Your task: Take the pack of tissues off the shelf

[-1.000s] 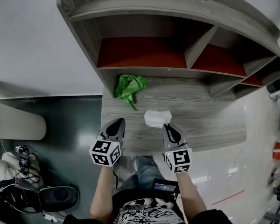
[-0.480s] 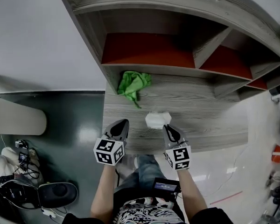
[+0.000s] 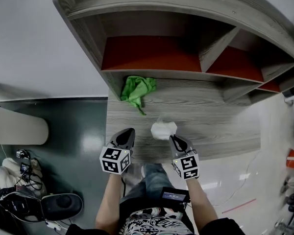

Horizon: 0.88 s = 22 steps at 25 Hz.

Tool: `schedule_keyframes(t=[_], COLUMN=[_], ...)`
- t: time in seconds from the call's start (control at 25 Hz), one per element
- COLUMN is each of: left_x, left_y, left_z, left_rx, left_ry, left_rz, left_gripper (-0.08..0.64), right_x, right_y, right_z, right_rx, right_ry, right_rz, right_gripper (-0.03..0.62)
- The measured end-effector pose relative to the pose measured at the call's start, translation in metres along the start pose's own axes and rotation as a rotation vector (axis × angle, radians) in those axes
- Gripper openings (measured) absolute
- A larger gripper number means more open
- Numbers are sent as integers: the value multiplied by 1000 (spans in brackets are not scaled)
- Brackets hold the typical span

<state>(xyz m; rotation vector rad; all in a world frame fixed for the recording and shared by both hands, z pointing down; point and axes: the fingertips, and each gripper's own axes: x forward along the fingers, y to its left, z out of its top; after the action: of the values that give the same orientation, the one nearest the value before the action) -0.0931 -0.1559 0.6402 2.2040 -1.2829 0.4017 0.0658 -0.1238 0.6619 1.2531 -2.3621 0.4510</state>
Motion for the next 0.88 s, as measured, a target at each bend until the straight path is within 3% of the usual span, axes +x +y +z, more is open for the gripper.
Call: schedule_keyframes(t=[0.24, 0.6, 0.88], left_x=[7, 11, 12], left_y=[-3, -4, -3], left_z=[-10, -16, -14], left_rx=[5, 17, 0], left_ry=[29, 65, 62], left_rz=[-10, -23, -29], left_gripper=[6, 6, 6], right_x=[-4, 10, 12], right_y=[-2, -11, -9], right_z=[-23, -57, -65], right_rx=[37, 10, 37], right_ry=[54, 213, 257], right_rz=[12, -4, 31], right_gripper=[28, 28, 57])
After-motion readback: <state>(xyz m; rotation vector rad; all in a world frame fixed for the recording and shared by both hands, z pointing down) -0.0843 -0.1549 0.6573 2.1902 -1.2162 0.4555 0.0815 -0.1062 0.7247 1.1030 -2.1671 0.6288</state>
